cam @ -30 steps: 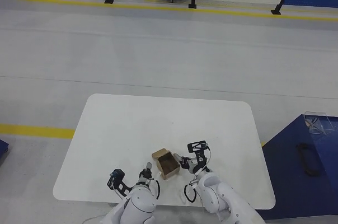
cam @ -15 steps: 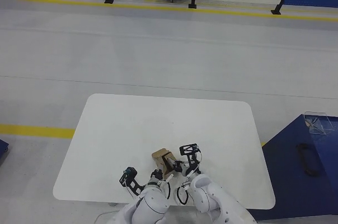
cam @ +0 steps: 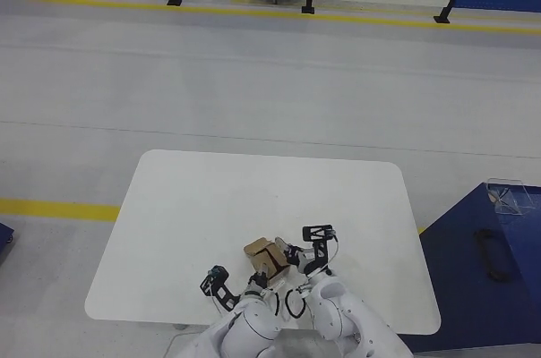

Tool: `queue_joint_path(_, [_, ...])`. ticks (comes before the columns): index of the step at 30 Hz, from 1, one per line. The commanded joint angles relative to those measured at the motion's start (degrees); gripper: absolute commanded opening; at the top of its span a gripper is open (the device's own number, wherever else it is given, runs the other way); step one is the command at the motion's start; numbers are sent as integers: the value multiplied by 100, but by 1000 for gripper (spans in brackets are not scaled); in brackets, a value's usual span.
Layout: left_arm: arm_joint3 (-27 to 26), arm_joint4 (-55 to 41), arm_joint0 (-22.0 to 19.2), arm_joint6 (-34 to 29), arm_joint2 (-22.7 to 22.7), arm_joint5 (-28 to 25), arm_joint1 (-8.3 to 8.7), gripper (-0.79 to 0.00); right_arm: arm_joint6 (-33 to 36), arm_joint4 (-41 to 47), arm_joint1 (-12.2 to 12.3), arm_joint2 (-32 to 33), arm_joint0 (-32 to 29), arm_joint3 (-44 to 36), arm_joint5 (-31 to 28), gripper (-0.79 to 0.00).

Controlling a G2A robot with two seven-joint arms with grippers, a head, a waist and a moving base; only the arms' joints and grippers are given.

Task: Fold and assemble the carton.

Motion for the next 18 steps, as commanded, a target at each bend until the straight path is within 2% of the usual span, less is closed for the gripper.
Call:
queue_joint_path(1, [-2, -122, -5, 11, -21, 0, -38, 0, -73, -112, 50, 175, -188, -106, -199, 0])
queue_joint_path(9, [-527, -487, 123, -17, -319, -100, -170, 0, 77, -268, 249, 995, -918, -626, -919, 0])
queue_joint_path(13, [-1050, -329, 474, 146, -664, -538, -153, 0, 566, -308, 341, 1356, -1209, -780, -1273, 0])
queue_joint_path(18, [-1654, -241, 1003, 52, -1236, -1056, -78, 0, 1196, -769, 385, 1305, -1308, -788, -1469, 0])
